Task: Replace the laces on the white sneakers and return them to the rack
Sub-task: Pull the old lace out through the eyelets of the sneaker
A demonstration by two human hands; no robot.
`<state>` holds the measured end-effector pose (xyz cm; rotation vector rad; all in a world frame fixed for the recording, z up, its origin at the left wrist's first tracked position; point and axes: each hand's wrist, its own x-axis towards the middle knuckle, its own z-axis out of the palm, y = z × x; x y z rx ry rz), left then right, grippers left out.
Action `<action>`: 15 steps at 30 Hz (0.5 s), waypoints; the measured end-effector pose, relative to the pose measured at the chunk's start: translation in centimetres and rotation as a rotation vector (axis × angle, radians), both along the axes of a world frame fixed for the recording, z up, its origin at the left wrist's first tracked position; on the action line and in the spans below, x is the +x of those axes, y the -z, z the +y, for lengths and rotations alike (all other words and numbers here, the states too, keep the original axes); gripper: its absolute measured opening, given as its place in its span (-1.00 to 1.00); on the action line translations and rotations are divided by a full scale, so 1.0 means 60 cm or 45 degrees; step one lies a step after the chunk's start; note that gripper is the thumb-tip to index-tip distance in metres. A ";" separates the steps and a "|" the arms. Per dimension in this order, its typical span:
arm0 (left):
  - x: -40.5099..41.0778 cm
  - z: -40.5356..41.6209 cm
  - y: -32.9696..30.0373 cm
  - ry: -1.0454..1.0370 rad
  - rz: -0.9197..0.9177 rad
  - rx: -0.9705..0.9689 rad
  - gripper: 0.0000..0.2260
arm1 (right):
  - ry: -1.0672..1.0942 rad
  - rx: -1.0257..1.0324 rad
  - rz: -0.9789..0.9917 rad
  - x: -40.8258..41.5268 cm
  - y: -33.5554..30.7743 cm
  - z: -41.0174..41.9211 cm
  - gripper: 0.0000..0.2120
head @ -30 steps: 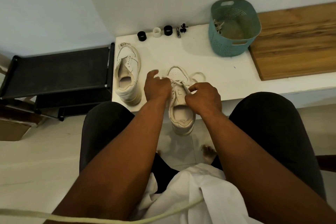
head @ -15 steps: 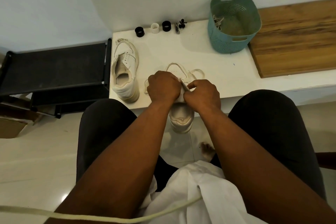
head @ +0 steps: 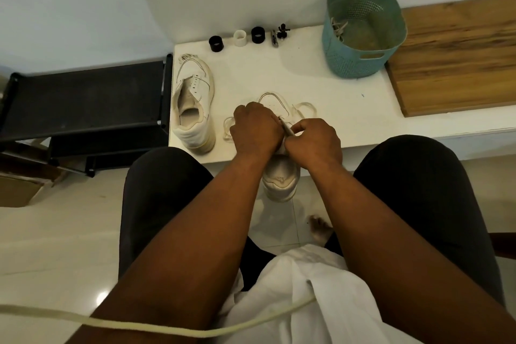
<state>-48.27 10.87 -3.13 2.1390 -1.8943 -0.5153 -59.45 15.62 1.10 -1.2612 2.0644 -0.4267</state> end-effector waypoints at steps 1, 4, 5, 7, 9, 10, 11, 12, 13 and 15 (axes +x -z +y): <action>0.001 -0.001 -0.005 -0.081 0.088 -0.025 -0.68 | 0.004 -0.008 0.002 -0.001 0.000 0.000 -0.72; 0.022 -0.019 -0.024 -0.385 0.348 -0.032 -0.67 | 0.021 -0.018 0.011 0.000 -0.001 -0.001 -0.74; 0.030 -0.025 -0.028 -0.473 0.389 -0.015 -0.72 | 0.023 -0.017 0.012 0.001 -0.001 -0.001 -0.74; 0.039 -0.029 -0.029 -0.561 0.431 0.005 -0.76 | 0.023 -0.007 0.012 0.002 -0.001 -0.001 -0.73; 0.033 -0.018 -0.031 -0.438 0.452 -0.009 -0.58 | 0.018 -0.004 0.005 0.003 -0.002 -0.001 -0.71; 0.028 -0.013 -0.026 -0.316 0.432 -0.025 -0.52 | 0.012 -0.004 0.003 0.003 -0.002 -0.001 -0.70; 0.022 -0.010 -0.019 -0.175 0.370 -0.037 -0.52 | 0.008 -0.004 0.002 0.004 -0.002 0.000 -0.70; 0.017 -0.007 -0.014 -0.060 0.270 -0.024 -0.57 | 0.008 -0.002 0.000 0.005 -0.003 -0.001 -0.71; 0.012 -0.005 -0.010 0.006 0.147 -0.004 -0.65 | 0.006 -0.001 -0.001 0.005 -0.004 0.000 -0.71; 0.005 -0.003 -0.007 0.014 -0.075 0.005 -0.79 | -0.001 -0.001 0.002 0.005 -0.004 0.000 -0.72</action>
